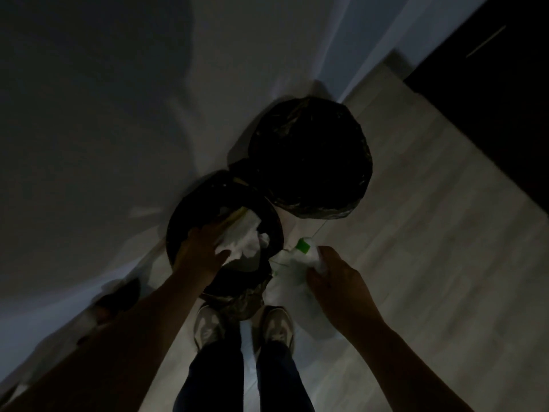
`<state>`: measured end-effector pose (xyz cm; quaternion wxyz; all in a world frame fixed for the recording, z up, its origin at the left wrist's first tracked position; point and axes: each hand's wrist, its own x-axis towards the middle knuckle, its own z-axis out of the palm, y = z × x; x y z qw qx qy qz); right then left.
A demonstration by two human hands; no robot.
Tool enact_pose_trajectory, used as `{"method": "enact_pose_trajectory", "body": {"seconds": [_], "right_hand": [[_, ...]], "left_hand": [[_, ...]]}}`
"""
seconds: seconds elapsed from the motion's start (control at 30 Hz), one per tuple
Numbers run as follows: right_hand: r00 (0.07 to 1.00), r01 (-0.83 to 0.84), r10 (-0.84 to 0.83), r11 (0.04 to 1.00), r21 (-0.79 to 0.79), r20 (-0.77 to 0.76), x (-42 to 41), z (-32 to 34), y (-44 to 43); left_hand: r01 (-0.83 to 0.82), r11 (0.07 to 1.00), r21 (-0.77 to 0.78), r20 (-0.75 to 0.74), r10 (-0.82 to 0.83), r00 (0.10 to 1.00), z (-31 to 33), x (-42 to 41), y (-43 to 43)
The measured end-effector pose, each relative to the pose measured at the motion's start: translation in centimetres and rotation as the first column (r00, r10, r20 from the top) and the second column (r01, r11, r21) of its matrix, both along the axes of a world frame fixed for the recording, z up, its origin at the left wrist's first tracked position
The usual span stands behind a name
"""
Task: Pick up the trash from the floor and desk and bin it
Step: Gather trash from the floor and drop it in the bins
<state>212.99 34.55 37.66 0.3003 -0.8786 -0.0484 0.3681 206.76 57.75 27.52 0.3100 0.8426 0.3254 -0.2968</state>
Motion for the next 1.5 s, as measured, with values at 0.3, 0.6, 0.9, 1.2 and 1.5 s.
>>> {"method": "enact_pose_trajectory", "body": {"seconds": [0.3,0.6,0.9,1.2,1.5], "right_hand": [[0.988,-0.147,0.151,0.982,-0.119,0.023,1.0,-3.2,2.0],[0.899,-0.425,0.438,0.860,-0.282,-0.015,1.0,-7.1,11.1],[0.855,-0.518,0.496,0.819,-0.247,-0.150,0.0,-7.5,14.6],[0.799,-0.581,0.601,0.756,-0.301,-0.033,-1.1,0.7,11.8],[0.800,-0.578,0.592,0.804,-0.140,0.099,-0.6,17.9,10.2]], "left_hand": [[0.094,0.995,-0.020,0.017,-0.094,0.995,-0.3,-2.3,0.9],[0.117,0.991,0.068,0.026,-0.119,0.993,0.7,-5.0,4.8],[0.224,0.970,0.095,0.022,-0.227,0.974,3.4,-6.5,6.3],[0.346,0.931,0.119,0.029,-0.351,0.936,11.0,-5.9,6.8],[0.321,0.932,0.169,0.127,-0.343,0.931,27.8,-6.4,5.0]]}}
